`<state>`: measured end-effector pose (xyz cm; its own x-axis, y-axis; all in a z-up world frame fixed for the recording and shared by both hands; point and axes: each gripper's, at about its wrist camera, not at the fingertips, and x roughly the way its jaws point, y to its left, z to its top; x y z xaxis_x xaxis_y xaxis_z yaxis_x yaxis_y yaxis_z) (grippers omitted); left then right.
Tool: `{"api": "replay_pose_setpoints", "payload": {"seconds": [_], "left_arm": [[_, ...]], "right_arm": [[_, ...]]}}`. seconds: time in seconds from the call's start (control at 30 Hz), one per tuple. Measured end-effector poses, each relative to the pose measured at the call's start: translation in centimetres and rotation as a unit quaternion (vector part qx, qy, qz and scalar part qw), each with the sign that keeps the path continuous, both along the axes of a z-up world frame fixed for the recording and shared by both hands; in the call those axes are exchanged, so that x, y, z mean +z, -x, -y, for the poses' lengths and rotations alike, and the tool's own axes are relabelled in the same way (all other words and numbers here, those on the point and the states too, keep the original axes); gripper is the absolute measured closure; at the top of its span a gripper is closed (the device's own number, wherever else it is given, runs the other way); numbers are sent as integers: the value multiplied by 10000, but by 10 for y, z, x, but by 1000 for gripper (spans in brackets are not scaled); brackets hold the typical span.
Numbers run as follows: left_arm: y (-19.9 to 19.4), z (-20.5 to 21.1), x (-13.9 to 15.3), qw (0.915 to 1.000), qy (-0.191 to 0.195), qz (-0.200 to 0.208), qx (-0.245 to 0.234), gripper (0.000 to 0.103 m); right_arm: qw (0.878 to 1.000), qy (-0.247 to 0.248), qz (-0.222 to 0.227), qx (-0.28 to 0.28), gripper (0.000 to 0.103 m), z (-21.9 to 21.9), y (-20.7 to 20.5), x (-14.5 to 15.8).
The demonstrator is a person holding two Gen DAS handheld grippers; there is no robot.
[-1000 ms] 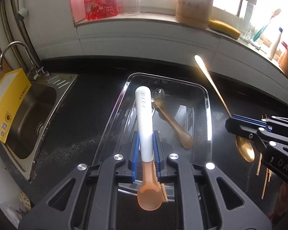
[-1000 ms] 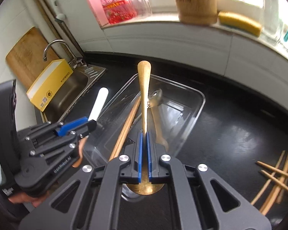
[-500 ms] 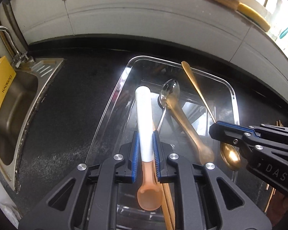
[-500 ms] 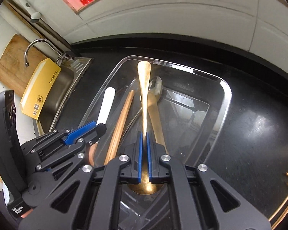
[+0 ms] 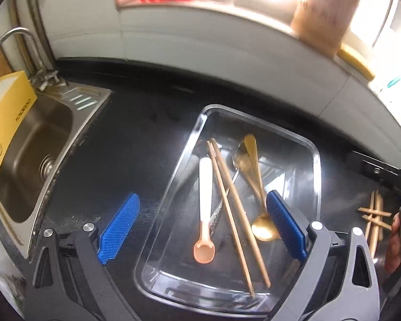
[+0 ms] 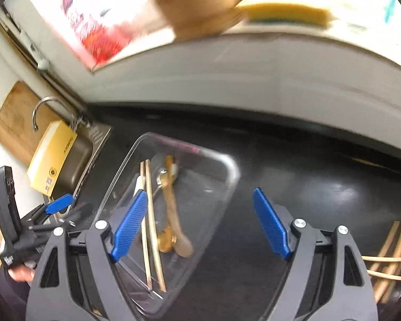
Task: Organize utensils
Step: 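Carry the gold spoon and white-handled spoon to the clear tray and release both, then move both open tools back over the chopstick pile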
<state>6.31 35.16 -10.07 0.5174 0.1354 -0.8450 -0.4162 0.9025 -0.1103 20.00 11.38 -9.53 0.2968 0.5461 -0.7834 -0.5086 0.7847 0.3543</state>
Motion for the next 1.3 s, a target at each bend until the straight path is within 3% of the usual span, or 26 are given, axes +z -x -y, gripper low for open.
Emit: {"api": "replay_pose_setpoints", "payload": {"seconds": [0.17, 0.3, 0.47, 0.67, 0.83, 1.03, 1.3], "left_arm": [[15, 13, 16, 9998, -126, 125, 92, 10], [21, 40, 26, 9995, -259, 154, -77, 10], [33, 96, 34, 9977, -381, 187, -528, 10], [37, 176, 32, 9931, -415, 170, -1080, 10], [29, 255, 23, 9850, -382, 97, -1680, 10], [13, 341, 11, 9684, -614, 73, -2417, 10], [-15, 397, -20, 9548, -801, -133, -2860, 10]], "right_arm": [[9996, -77, 53, -258, 24, 47, 18, 17], [9989, -65, 23, -472, 24, 80, 42, 13], [9977, -8, 105, -666, 22, 130, 84, 14], [9937, 388, 523, -911, 17, 188, 129, 23], [9891, 650, 545, -1203, 17, 262, 154, 21], [9861, 770, 540, -1370, 17, 336, 159, 16], [9885, 873, 647, -1047, 17, 372, 131, 10]]}}
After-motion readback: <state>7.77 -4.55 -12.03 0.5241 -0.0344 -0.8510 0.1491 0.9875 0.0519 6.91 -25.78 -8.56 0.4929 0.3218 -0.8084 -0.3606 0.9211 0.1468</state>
